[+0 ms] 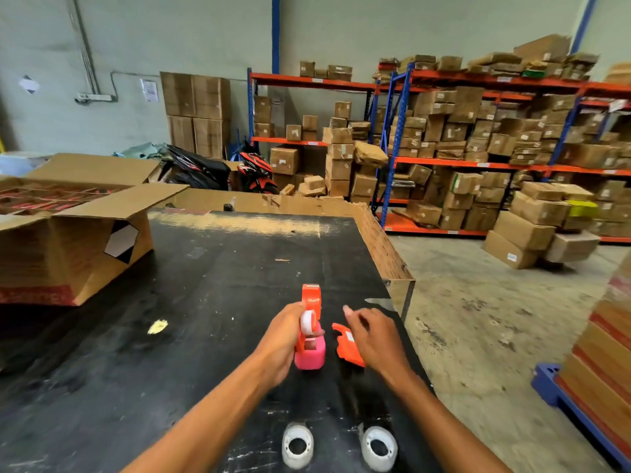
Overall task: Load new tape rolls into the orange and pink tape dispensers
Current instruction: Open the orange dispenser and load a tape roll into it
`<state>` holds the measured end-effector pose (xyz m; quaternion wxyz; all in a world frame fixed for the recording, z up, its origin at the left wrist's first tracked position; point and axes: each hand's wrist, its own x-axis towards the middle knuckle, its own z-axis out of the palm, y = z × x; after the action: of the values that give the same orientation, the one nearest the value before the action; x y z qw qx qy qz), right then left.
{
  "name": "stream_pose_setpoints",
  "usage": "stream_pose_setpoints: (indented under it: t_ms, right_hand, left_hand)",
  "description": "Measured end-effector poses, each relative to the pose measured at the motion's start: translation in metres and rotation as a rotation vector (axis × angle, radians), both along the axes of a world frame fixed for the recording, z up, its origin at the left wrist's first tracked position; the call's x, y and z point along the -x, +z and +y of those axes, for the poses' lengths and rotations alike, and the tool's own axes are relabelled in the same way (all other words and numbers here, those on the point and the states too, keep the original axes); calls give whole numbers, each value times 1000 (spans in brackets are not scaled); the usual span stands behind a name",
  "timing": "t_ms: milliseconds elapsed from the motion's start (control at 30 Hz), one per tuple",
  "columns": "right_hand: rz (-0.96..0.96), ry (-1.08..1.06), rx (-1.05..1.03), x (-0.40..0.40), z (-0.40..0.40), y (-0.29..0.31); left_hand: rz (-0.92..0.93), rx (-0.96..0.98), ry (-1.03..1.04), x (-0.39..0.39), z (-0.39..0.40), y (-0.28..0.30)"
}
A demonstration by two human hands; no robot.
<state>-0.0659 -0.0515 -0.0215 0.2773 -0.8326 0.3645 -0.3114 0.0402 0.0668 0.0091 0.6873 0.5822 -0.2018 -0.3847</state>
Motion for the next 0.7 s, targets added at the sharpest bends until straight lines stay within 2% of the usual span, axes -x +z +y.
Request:
stream_pose_setpoints:
  t_ms: [67, 167, 267, 333, 367, 433, 533, 600, 700]
  right_hand:
    - [-230, 140, -207, 15, 14, 18]
    - [-245, 260, -289, 41, 31, 24]
    - [-359, 163, -379, 74, 37, 21]
    - [-347, 39, -391, 101, 37, 17]
    - [-256, -25, -361, 115, 37, 14]
    - [112, -111, -227, 141, 39, 3]
    - [536, -63, -139, 157, 51, -13]
    - [652, -36, -72, 156, 57, -15]
    - [679, -43, 23, 147, 62, -11]
  left_hand:
    - [19, 49, -79, 7, -7, -3]
    - [70, 95, -247, 34, -19, -7]
    - [49, 82, -360, 63, -29, -14]
    - [28, 54, -386, 75, -34, -22]
    - [18, 36, -386, 78, -34, -26]
    - [9, -3, -399, 81, -33, -31]
    - [-26, -47, -439, 81, -29, -38]
    - [-85, -52, -460, 78, -23, -39]
    - [-76, -21, -450, 65, -14, -39]
